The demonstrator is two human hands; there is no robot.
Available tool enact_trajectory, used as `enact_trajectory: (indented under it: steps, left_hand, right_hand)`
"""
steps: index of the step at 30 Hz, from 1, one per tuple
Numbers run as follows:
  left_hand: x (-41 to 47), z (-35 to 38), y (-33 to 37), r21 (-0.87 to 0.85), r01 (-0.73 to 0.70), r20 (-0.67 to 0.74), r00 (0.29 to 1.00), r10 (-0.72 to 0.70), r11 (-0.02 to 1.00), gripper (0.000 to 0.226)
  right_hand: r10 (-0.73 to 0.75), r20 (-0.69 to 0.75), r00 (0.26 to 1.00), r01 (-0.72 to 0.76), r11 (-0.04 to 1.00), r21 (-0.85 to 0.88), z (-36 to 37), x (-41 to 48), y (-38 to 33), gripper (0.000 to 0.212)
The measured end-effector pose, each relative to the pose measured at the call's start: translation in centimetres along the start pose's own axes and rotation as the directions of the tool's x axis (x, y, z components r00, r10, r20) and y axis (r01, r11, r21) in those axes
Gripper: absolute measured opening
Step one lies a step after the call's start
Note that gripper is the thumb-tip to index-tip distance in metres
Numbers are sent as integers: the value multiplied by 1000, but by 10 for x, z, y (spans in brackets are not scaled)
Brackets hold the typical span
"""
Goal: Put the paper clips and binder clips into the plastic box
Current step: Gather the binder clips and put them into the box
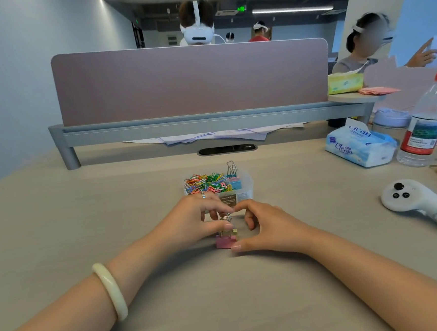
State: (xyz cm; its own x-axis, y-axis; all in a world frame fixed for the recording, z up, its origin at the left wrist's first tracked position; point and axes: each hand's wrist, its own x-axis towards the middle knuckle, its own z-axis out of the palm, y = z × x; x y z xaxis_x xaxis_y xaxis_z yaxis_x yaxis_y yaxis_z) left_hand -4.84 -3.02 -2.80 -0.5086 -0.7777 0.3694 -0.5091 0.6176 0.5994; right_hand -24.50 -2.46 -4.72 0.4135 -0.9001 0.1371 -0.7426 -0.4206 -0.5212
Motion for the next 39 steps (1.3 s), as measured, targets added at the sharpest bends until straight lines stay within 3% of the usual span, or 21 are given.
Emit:
enact_trajectory:
  steps: [7,12,15,18,21,23,25,33,39]
  left_hand:
    - [1,1,4,24,18,18,1000,-18,1000,8]
    - [5,1,4,6,58,24,998,-58,998,2]
    - [6,0,3,-18,89,9,996,-89,996,11]
    - [10,-3,3,-96,135,-18,990,-137,986,19]
    - [19,-10,9,-281,181,-60,977,-206,942,16]
    - [33,-14,15,-321,179,-129,965,-230,930,13]
    - [52,-17,19,-306,186,-175,953,-247,934,6]
    - [119,-1,-5,-192,397,-105,901,-421,897,15]
    - [121,10,-10,66,338,-37,941,-336,939,13]
  right_hand:
    - [11,26,1000,-12,999,39,0,2,4,74]
    - [26,21,999,-30,970,243,-5,3,10,65]
    - [85,-122,989,-39,941,335,-14,5,19,57]
    - [176,-332,927,-77,954,291,-16,11,35,64]
    - [242,-253,937,-142,924,355,-13,19,42,80]
    - [202,-167,965,-123,912,392,-10,21,40,75]
    - [116,-130,985,-48,898,437,-9,22,35,56]
    - [102,-136,985,-19,862,507,-8,23,36,54]
    - [108,-126,986,-30,863,503,-7,23,40,51]
